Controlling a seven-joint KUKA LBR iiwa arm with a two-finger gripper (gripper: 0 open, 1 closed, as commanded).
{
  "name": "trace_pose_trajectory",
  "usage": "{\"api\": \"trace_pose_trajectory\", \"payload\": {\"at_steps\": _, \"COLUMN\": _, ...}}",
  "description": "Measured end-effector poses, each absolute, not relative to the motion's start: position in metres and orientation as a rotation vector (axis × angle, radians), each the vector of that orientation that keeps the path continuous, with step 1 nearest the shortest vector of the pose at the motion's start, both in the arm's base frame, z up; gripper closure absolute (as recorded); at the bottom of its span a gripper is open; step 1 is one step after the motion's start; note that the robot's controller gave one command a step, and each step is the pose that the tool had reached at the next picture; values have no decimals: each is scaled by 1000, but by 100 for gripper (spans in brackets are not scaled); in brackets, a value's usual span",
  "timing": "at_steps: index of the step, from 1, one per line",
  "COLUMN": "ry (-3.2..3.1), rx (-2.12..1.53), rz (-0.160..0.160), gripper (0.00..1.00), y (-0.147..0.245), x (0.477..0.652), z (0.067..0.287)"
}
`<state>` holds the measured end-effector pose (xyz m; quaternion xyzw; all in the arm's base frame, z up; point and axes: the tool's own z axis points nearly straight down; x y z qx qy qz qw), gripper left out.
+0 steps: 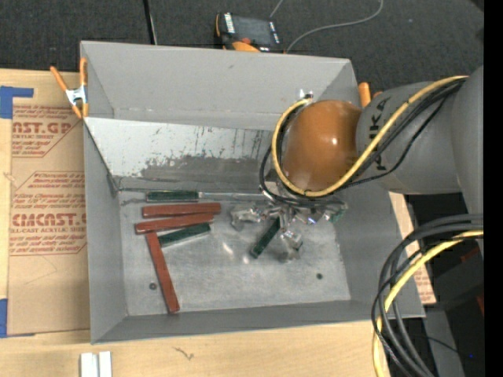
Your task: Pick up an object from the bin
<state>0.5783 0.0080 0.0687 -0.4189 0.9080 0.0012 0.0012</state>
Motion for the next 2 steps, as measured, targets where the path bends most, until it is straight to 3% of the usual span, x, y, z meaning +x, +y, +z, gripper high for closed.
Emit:
{"api": "trace_pose_trajectory", "payload": {"at_steps": 1, "ry": 2850, "rx": -1315, "rz": 4, "gripper": 100, "y": 8, "x": 579, "z": 70}}
{"api": "trace_pose_trajectory", "payload": {"at_steps": 2, "ry": 2845, "rx": -1311, "rz": -5, "gripper": 100, "y": 9, "x": 581, "z": 158}}
